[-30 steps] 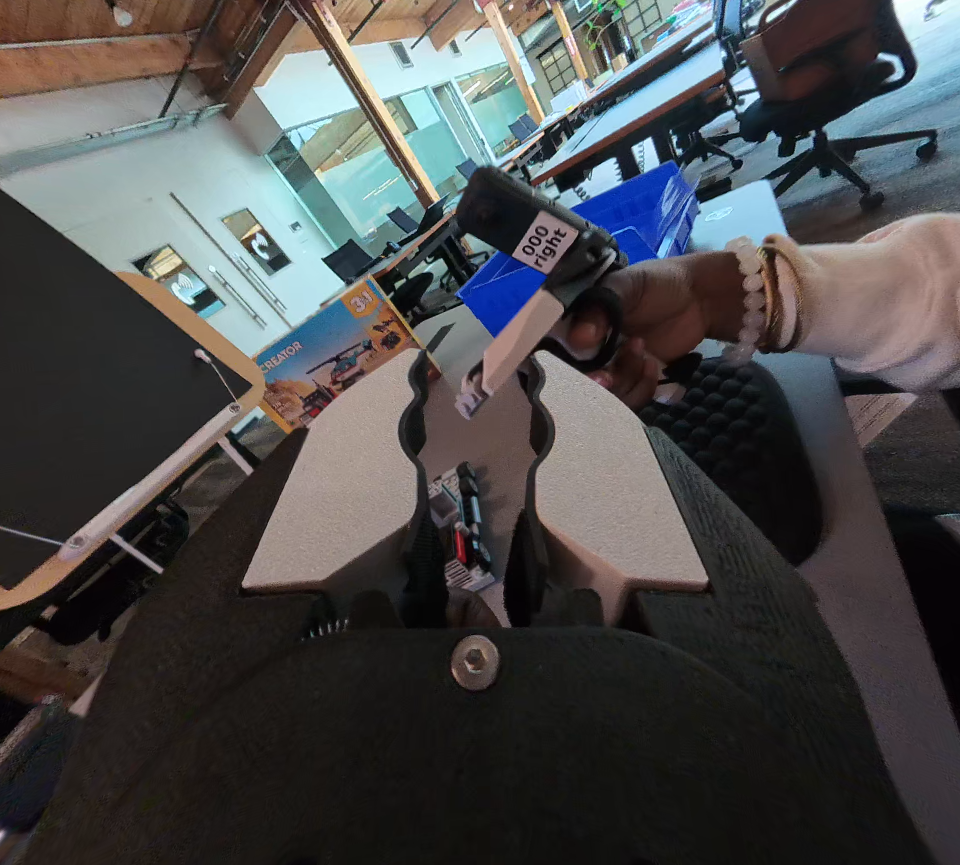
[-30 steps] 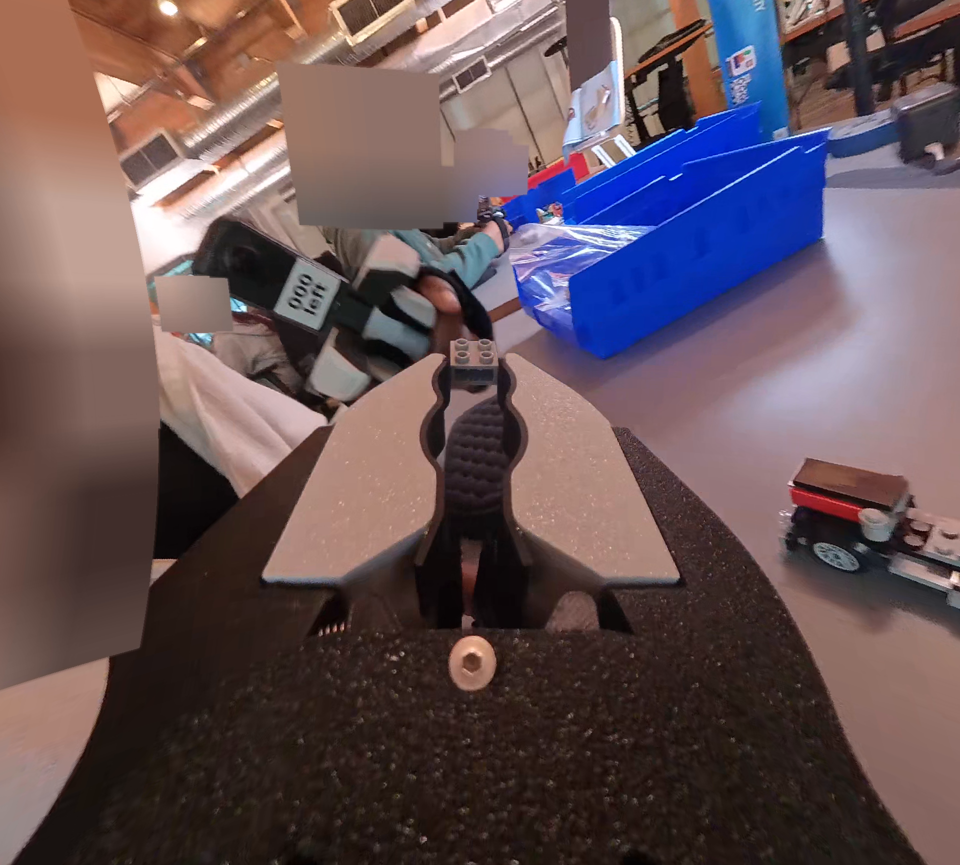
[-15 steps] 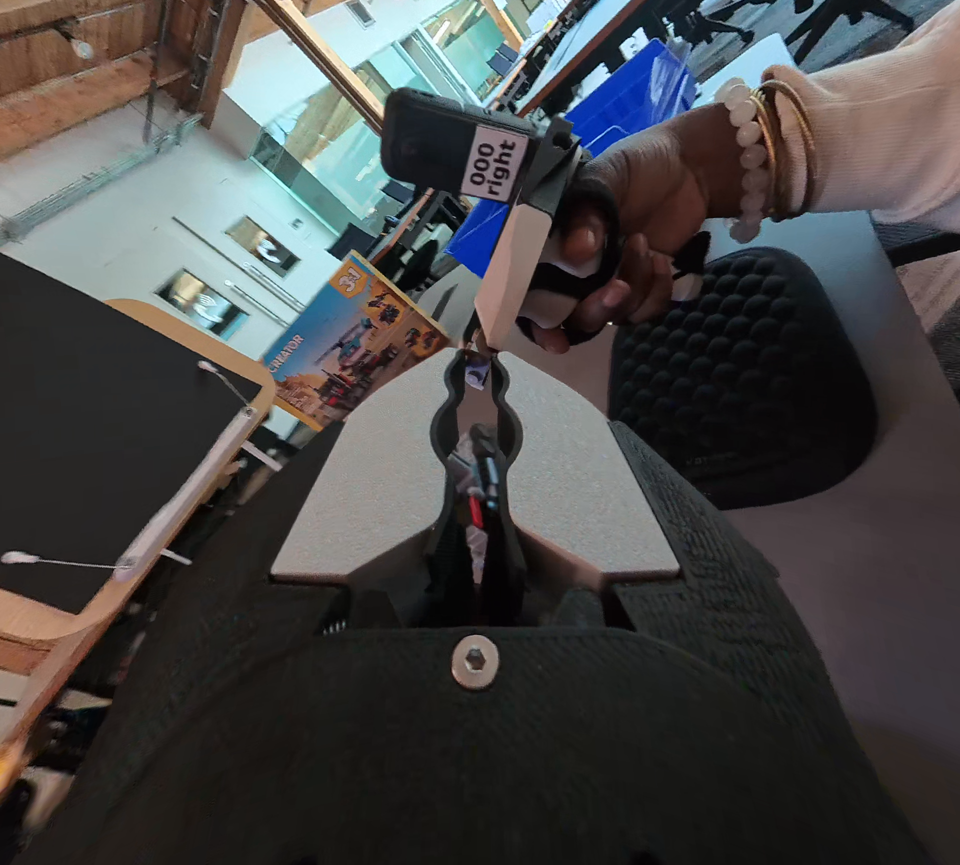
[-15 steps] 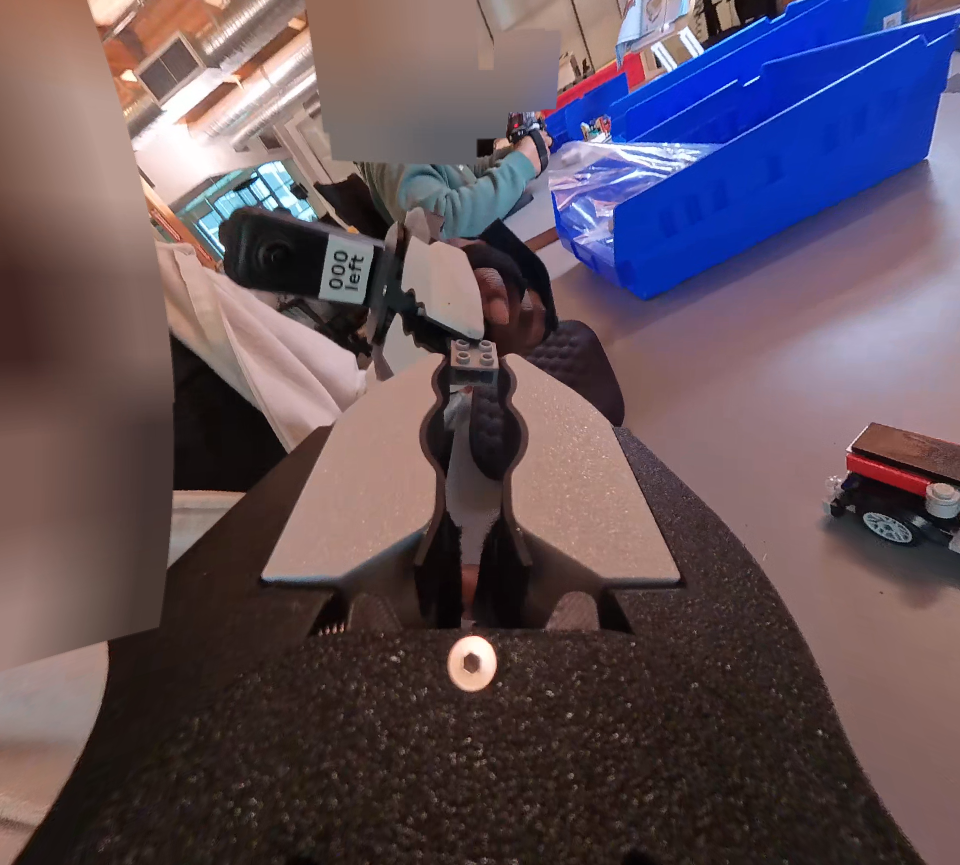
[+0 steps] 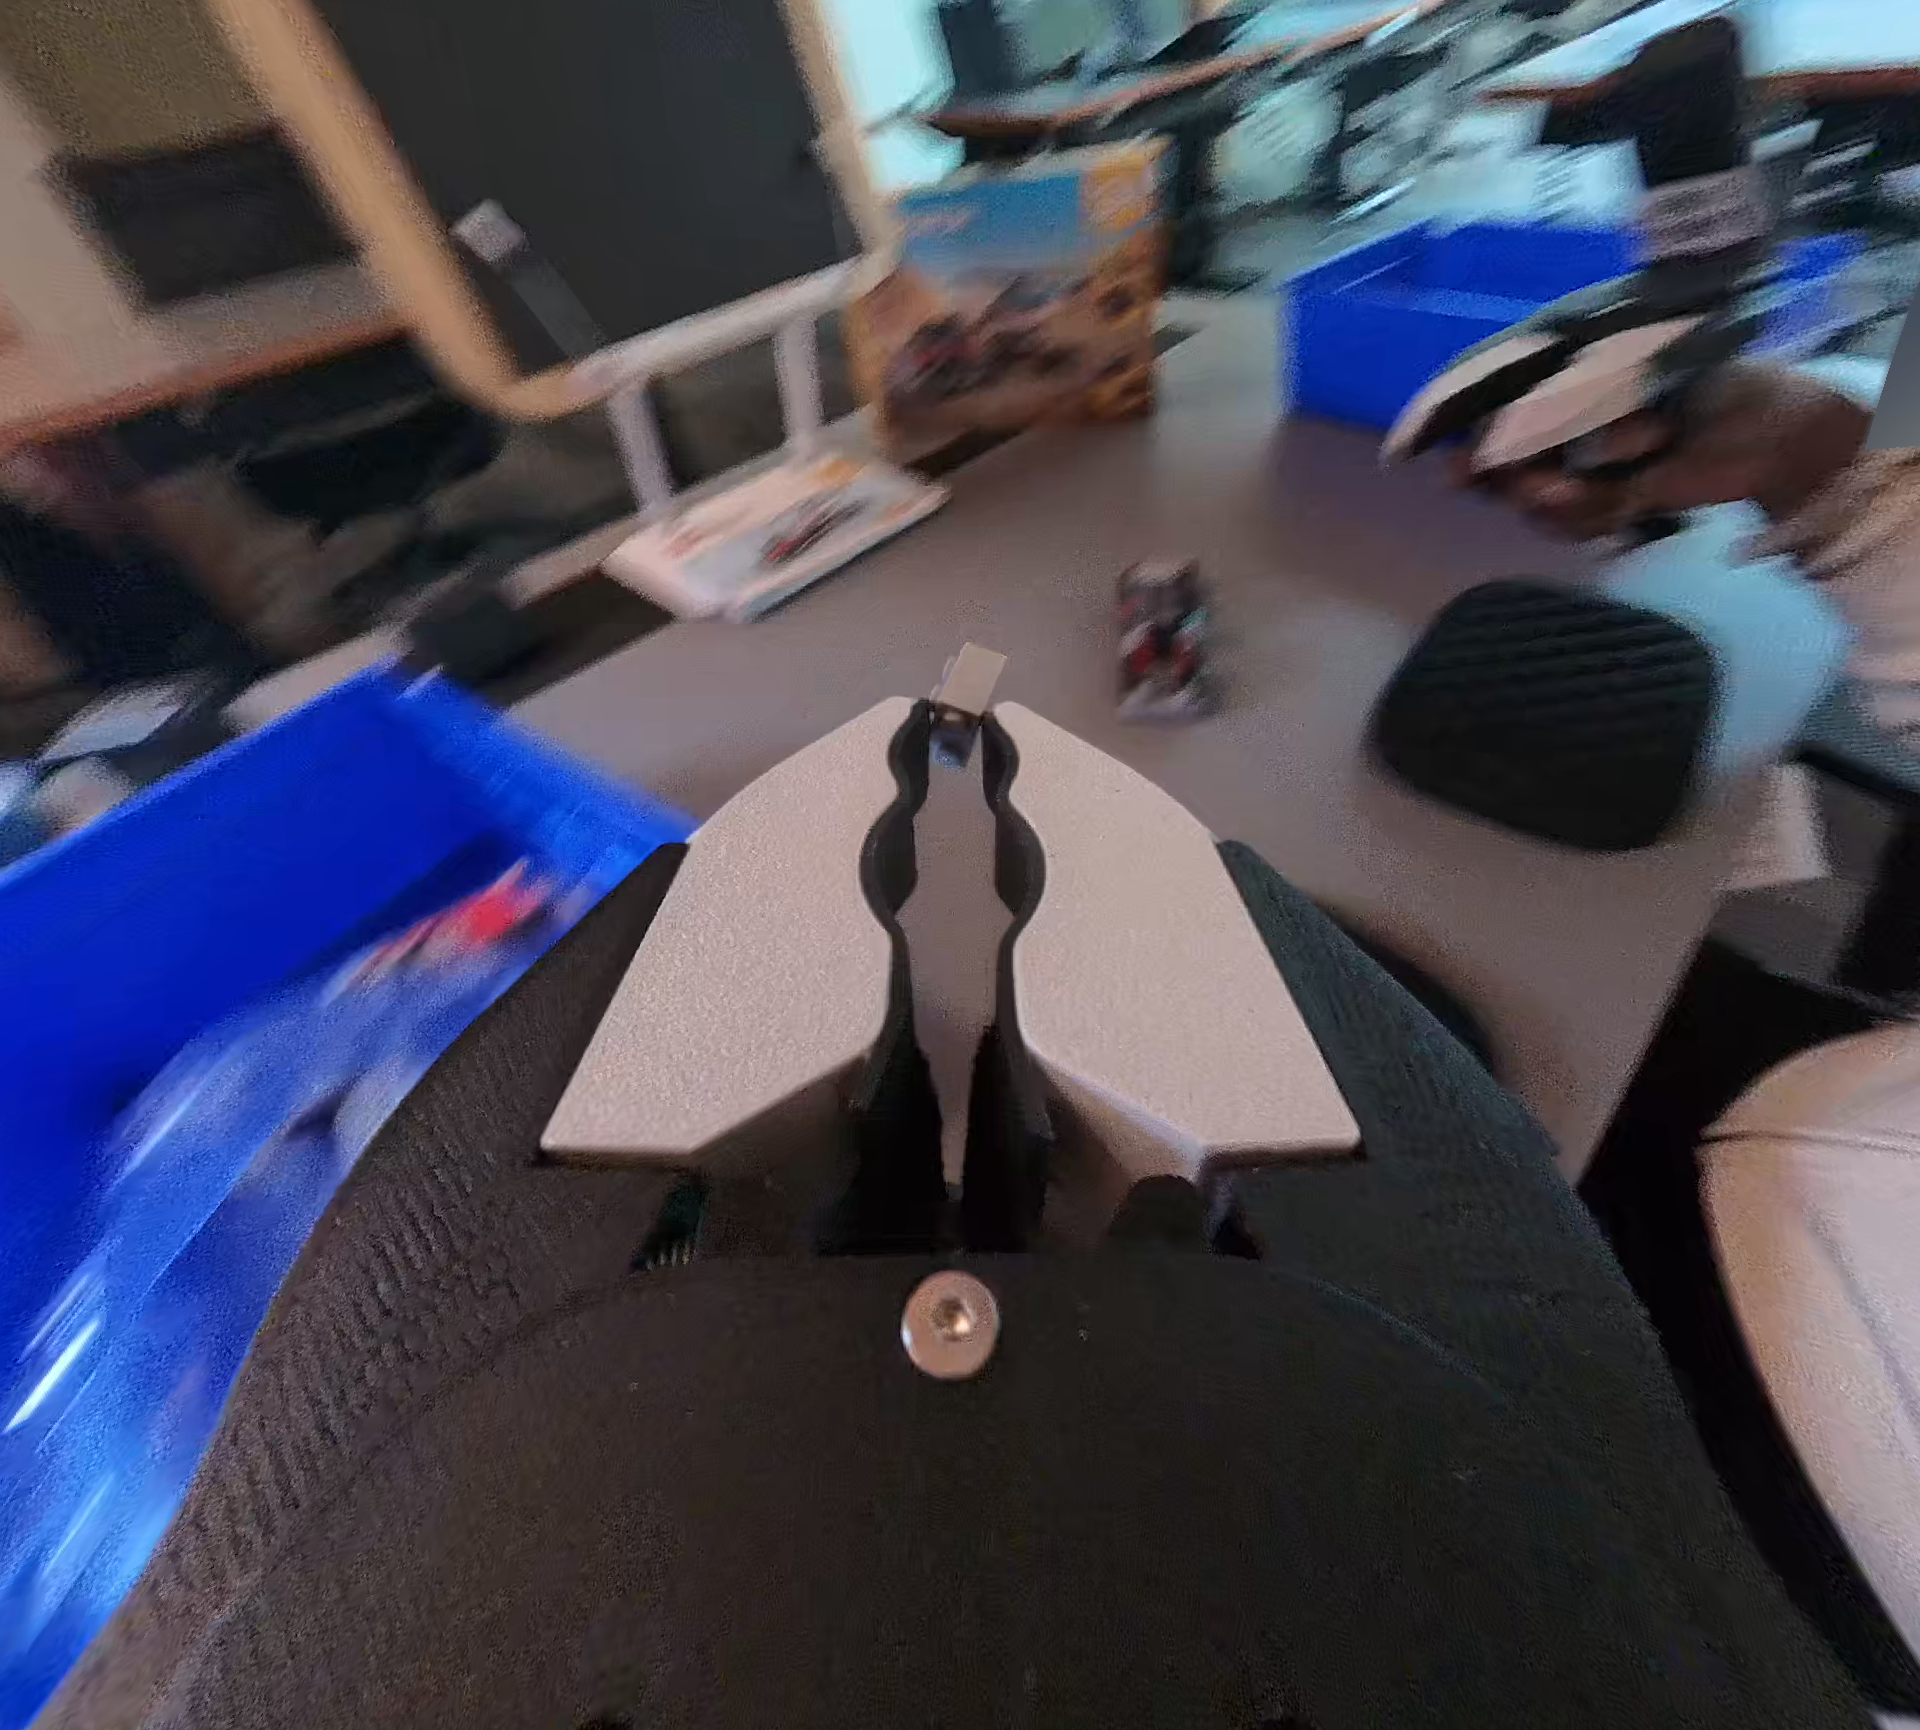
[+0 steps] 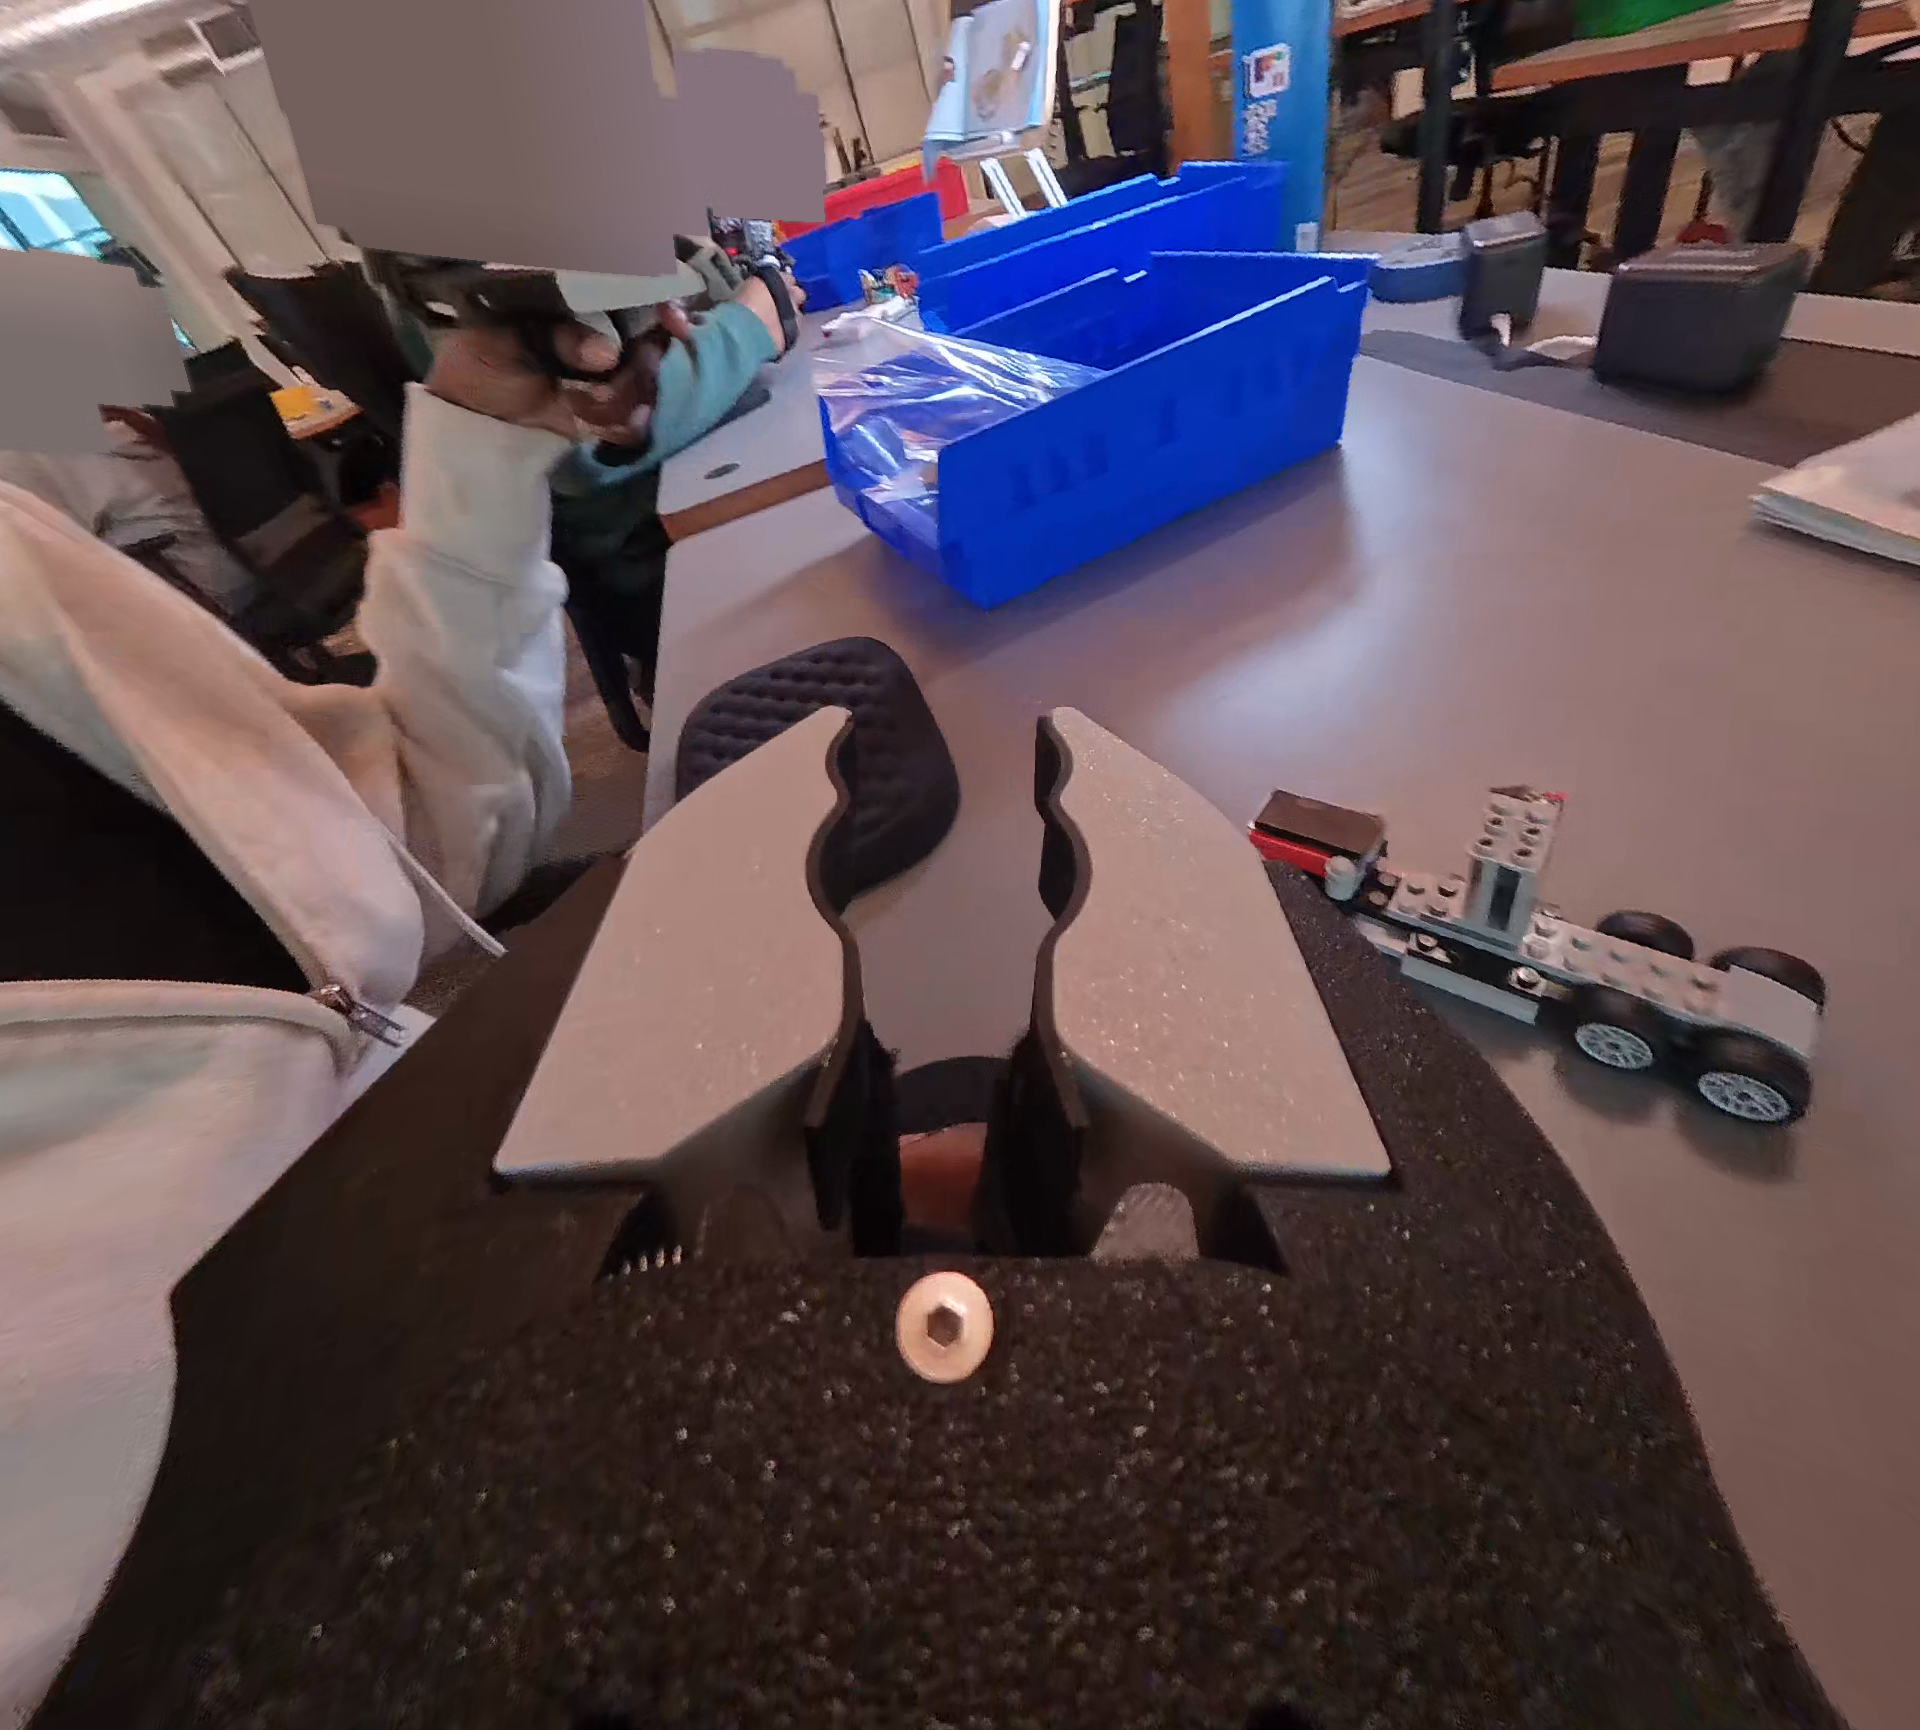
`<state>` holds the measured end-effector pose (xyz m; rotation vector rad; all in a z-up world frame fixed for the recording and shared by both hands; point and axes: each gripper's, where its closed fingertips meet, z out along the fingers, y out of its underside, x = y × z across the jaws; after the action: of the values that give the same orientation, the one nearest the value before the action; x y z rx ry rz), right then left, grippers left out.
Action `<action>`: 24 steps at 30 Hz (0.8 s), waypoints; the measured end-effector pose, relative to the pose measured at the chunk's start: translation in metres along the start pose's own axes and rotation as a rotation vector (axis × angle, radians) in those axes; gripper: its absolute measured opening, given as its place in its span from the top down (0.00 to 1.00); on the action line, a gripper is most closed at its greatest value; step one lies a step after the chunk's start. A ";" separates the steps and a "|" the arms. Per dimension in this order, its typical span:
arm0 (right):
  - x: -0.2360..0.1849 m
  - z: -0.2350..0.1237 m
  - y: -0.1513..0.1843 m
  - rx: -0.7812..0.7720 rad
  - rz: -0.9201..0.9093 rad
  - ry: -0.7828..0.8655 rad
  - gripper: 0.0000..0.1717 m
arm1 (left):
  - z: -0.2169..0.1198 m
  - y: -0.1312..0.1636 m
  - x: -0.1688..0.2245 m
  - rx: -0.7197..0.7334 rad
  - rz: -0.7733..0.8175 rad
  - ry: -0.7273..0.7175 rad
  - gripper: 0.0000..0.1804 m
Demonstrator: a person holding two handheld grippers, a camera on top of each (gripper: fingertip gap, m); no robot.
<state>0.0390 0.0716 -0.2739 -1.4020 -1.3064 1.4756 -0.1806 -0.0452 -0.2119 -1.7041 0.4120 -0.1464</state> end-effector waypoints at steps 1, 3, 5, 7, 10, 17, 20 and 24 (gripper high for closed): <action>0.002 0.000 0.002 -0.012 -0.001 0.008 0.82 | -0.017 0.013 -0.019 -0.071 -0.022 -0.107 0.95; 0.003 0.002 0.006 -0.033 -0.004 0.018 0.82 | -0.051 0.046 -0.056 -0.227 -0.085 -0.321 0.95; 0.004 0.005 0.008 -0.049 -0.009 0.020 0.82 | -0.073 0.077 -0.081 -0.348 -0.170 -0.458 0.95; 0.003 0.008 0.010 -0.065 -0.017 0.025 0.81 | -0.075 0.097 -0.097 -0.405 -0.225 -0.514 0.95; 0.002 0.009 0.011 -0.081 -0.046 0.042 0.81 | -0.055 0.116 -0.116 -0.457 -0.242 -0.542 0.95; 0.005 0.003 0.009 -0.085 -0.089 0.076 0.81 | -0.037 0.116 -0.130 -0.454 -0.184 -0.612 0.83; 0.008 0.000 0.009 -0.079 -0.075 0.082 0.82 | -0.041 0.108 -0.126 -0.399 -0.212 -0.587 0.83; 0.018 -0.008 0.009 -0.096 -0.098 0.144 0.81 | -0.044 0.081 -0.117 -0.289 -0.177 -0.580 0.83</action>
<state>0.0453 0.0883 -0.2867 -1.4556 -1.3501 1.2380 -0.3185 -0.0543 -0.2671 -1.9691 -0.1584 0.2900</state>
